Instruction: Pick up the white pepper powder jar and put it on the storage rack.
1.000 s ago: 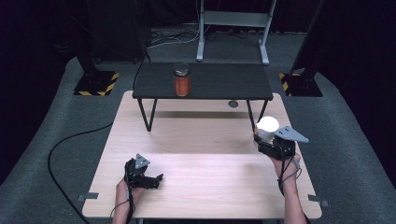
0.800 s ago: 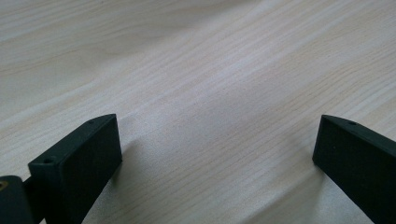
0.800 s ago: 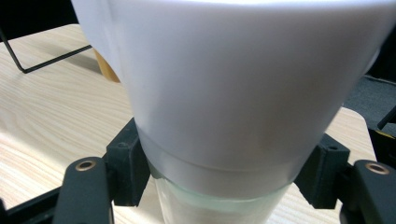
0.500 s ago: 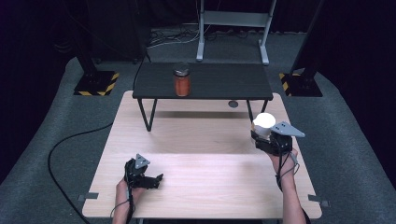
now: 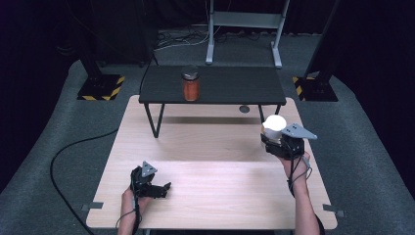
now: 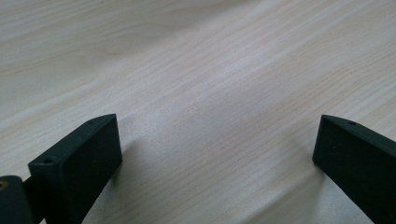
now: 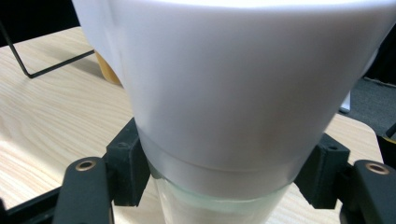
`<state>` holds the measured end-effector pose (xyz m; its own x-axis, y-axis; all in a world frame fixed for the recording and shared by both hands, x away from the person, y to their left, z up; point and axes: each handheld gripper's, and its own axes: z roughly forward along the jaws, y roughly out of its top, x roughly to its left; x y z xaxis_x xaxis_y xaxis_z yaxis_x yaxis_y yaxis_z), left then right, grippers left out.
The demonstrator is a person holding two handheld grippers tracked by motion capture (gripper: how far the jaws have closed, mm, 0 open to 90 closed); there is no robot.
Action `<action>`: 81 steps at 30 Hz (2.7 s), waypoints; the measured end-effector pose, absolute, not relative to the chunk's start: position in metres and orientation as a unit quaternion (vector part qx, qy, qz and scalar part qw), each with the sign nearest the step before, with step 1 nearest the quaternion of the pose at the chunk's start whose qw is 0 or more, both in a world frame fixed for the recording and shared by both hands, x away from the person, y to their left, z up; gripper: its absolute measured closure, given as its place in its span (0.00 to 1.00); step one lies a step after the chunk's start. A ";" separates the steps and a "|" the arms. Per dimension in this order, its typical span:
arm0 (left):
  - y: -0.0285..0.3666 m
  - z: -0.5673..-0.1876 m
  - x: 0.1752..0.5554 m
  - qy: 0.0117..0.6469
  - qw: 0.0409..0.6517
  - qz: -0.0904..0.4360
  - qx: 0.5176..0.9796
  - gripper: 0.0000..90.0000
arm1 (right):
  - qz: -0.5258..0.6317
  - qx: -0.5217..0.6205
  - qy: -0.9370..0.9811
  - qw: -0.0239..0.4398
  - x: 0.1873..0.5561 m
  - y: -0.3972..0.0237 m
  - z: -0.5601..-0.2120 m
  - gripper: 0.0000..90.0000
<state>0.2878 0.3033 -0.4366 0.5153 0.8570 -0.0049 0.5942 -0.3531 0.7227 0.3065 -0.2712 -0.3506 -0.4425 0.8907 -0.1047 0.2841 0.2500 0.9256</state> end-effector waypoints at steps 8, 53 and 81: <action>0.303 -0.437 0.288 0.453 0.343 0.192 0.800 0.01 | 0.457 0.404 0.718 0.335 0.309 -0.269 -0.345 0.33; 0.303 -0.437 0.288 0.454 0.343 0.191 0.800 0.01 | 0.467 0.386 0.722 0.333 0.331 -0.260 -0.315 0.33; 0.303 -0.437 0.288 0.453 0.343 0.192 0.800 0.01 | 0.473 0.379 0.725 0.327 0.344 -0.253 -0.301 0.33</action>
